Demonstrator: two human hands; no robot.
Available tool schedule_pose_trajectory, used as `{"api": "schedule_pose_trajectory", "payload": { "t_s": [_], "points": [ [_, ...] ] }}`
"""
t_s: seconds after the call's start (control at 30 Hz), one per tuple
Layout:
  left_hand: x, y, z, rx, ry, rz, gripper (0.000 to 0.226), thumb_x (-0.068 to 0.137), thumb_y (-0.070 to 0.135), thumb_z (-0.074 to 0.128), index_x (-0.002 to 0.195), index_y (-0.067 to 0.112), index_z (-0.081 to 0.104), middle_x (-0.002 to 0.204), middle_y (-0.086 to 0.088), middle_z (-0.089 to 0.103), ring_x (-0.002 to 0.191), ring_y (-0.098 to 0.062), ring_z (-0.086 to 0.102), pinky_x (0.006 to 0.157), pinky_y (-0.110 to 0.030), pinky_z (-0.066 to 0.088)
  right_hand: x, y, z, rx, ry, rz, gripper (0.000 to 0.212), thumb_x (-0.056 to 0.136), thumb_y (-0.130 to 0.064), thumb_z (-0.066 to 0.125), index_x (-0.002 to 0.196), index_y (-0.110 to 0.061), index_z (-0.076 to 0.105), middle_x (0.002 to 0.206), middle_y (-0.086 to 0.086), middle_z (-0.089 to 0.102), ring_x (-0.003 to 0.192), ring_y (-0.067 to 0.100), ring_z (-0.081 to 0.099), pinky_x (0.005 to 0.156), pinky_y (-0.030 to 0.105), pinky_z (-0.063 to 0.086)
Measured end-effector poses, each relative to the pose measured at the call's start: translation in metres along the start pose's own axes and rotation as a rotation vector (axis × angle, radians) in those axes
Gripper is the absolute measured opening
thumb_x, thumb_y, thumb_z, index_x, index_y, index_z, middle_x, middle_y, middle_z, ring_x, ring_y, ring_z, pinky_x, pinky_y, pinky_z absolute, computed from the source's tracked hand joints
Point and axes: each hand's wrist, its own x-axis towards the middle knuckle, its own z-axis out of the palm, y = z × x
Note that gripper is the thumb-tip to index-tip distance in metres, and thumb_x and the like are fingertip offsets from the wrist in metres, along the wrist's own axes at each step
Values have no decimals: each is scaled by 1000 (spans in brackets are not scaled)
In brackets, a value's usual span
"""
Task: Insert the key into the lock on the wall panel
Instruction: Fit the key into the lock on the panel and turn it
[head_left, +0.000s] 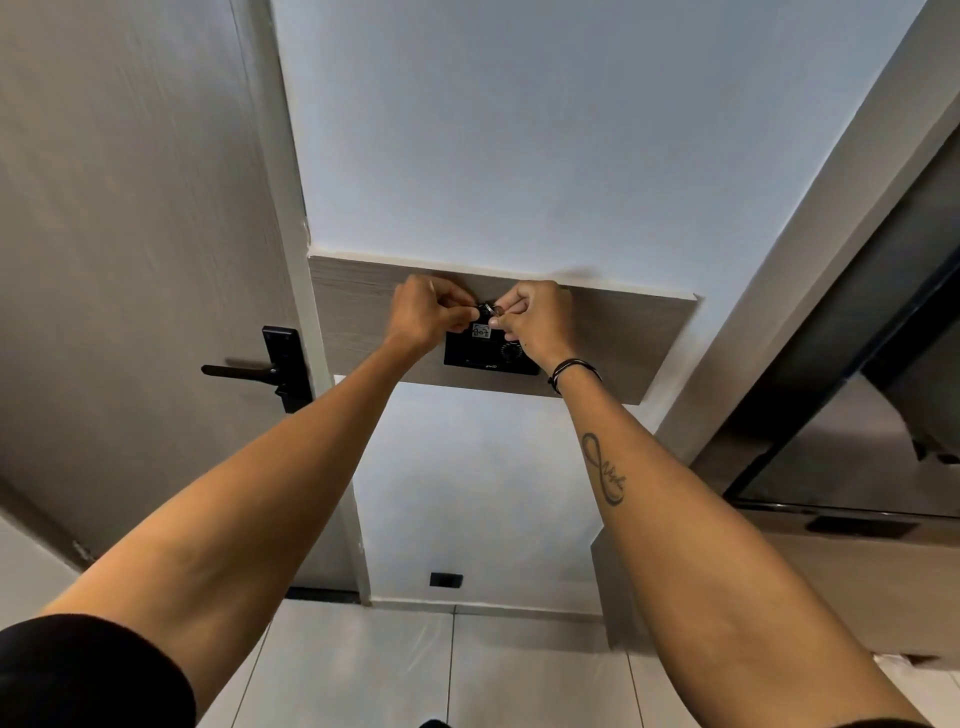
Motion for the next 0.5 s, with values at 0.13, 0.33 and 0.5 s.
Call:
{"api": "schedule_pose_trajectory", "payload": {
  "t_s": [0.13, 0.33, 0.5],
  "points": [
    [0, 0, 0, 43, -5, 10, 18, 83, 11, 91, 97, 2, 84, 83, -16, 82, 79, -31, 83, 82, -44, 70, -3, 1, -1, -39, 2, -46, 27, 77, -5, 92, 74, -25, 73, 66, -4, 75, 60, 13, 75, 69, 40, 69],
    [-1, 1, -1, 101, 4, 34, 18, 83, 16, 92, 95, 6, 85, 79, -10, 83, 71, -20, 81, 80, -43, 70, -6, -1, -2, -159, -2, -90, 17, 77, -17, 93, 87, -21, 80, 73, -6, 76, 67, 6, 70, 68, 24, 55],
    [-3, 1, 2, 130, 17, 41, 16, 83, 20, 91, 93, 9, 85, 77, -7, 82, 69, -18, 81, 80, -42, 70, -6, 0, -3, -217, -5, -113, 18, 78, -20, 93, 91, -20, 81, 82, -1, 80, 75, 13, 74, 73, 26, 59]
  ]
}}
